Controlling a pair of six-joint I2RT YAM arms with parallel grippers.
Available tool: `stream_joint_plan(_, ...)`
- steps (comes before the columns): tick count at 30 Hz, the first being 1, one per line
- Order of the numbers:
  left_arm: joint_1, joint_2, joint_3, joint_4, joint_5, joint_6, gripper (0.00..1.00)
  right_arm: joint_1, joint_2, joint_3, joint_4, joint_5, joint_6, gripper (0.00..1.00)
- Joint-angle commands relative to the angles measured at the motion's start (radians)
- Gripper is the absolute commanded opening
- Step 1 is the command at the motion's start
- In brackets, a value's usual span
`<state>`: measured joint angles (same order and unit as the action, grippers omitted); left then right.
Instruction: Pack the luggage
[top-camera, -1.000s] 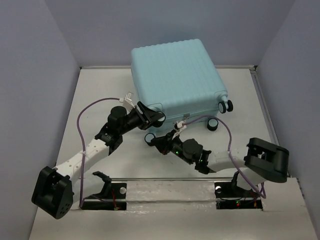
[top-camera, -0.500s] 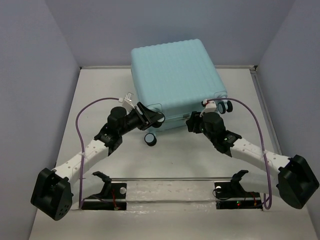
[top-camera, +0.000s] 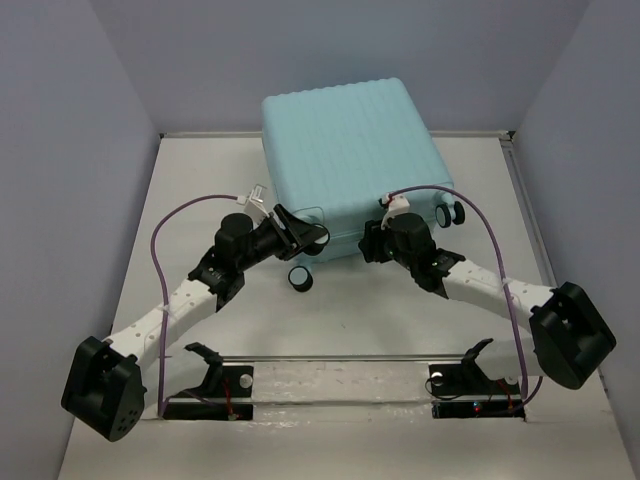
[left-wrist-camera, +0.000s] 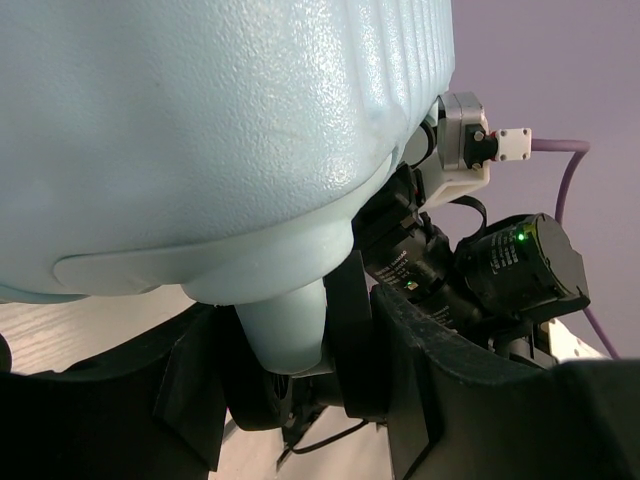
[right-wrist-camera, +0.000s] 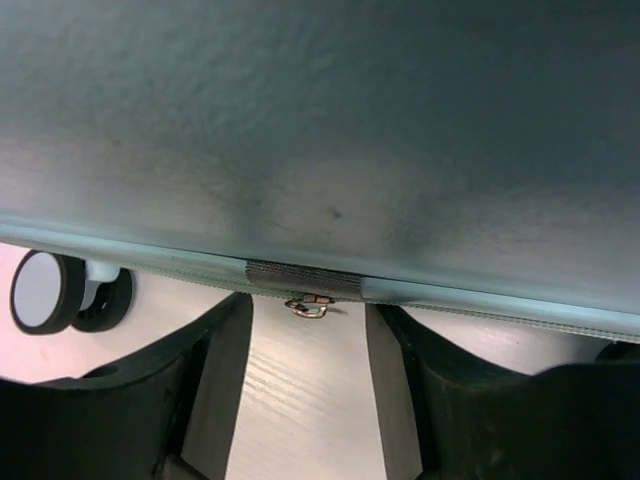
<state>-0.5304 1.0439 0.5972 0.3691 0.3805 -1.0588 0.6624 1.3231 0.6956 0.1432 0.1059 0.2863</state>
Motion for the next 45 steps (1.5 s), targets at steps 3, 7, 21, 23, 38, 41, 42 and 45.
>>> stream_joint_plan(3,-0.016,-0.11,0.049,0.326,0.09,0.105,0.06,-0.004,-0.007,-0.031,0.261,0.073,0.034,0.43)
stream_joint_plan(7,-0.016,-0.119,0.039,0.327,0.09,0.099,0.06,-0.004,-0.012,-0.08,0.363,0.129,0.083,0.35)
stream_joint_plan(21,-0.023,-0.119,0.016,0.344,0.09,0.086,0.06,-0.004,-0.024,-0.177,0.542,0.115,0.189,0.34)
stream_joint_plan(23,-0.025,-0.117,0.013,0.346,0.09,0.085,0.06,-0.004,-0.027,-0.179,0.541,0.124,0.188,0.18)
stream_joint_plan(38,-0.037,0.007,0.179,0.418,0.149,0.022,0.06,0.546,0.253,0.076,0.679,0.028,0.22,0.07)
stream_joint_plan(41,-0.039,0.013,0.184,0.471,0.173,-0.042,0.06,0.575,0.344,0.128,0.807,-0.002,0.237,0.07)
stream_joint_plan(42,-0.039,0.011,0.184,0.481,0.173,-0.055,0.06,0.575,0.363,0.127,0.856,-0.002,0.244,0.07)
stream_joint_plan(45,-0.046,-0.007,0.17,0.513,0.164,-0.098,0.06,0.575,0.433,0.13,1.068,0.035,0.252,0.07)
